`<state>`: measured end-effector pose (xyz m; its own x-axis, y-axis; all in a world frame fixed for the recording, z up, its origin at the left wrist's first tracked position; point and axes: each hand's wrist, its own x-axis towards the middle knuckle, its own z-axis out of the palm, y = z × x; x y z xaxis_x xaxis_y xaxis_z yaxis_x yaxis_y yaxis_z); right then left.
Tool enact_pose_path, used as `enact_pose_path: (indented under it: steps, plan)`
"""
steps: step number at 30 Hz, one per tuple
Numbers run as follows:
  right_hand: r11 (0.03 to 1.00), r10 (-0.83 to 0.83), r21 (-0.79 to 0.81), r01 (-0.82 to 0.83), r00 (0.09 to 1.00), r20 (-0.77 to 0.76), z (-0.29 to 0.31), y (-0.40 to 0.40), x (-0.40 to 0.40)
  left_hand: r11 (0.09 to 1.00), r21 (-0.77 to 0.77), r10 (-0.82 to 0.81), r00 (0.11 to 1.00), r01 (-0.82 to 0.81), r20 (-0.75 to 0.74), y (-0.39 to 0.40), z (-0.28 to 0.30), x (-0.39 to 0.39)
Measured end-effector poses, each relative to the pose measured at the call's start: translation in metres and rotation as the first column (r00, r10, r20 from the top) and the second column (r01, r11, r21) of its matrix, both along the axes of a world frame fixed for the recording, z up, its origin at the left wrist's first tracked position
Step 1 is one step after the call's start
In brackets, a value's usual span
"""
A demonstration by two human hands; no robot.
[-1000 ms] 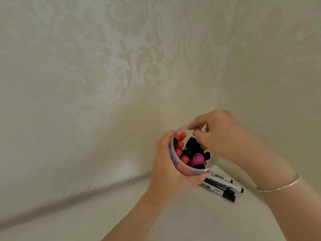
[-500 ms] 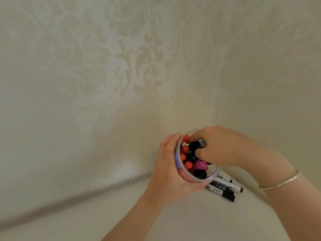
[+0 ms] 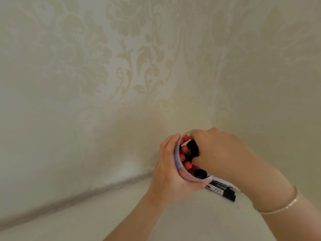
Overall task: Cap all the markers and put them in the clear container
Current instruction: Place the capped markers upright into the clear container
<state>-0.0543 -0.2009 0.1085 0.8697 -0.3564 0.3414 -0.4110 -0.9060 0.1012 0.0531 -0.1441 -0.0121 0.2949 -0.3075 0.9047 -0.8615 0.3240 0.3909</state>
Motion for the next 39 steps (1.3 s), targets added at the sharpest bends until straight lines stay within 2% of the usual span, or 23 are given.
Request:
enact_pose_path:
  steps: [8,16,24,29,36,39]
  plan:
    - [0.991,0.068,-0.106,-0.078,0.993,-0.094,-0.001,0.006,0.0,1.0,0.01,-0.02,0.999,0.019,0.027,0.003,-0.003,0.0]
    - [0.969,0.186,0.194,-0.156,0.971,-0.148,-0.007,-0.008,0.001,1.0,-0.014,0.014,0.998,-0.014,0.055,0.004,-0.001,-0.002]
    - [0.951,0.202,0.268,-0.158,0.969,-0.145,0.011,-0.009,-0.004,0.999,0.03,0.021,0.995,-0.024,0.098,0.001,-0.01,0.001]
    - [0.95,0.196,0.283,-0.133,0.958,-0.208,0.019,-0.006,-0.007,0.996,0.087,0.011,0.994,-0.021,0.111,0.003,-0.014,0.004]
    - [0.922,0.179,0.375,-0.094,0.963,-0.199,0.024,-0.006,-0.017,0.989,0.145,-0.035,0.99,0.015,0.14,0.006,-0.014,0.005]
    - [0.911,0.173,0.402,-0.092,0.97,-0.171,0.035,-0.004,-0.028,0.983,0.182,-0.008,0.991,-0.015,0.13,0.006,-0.021,0.009]
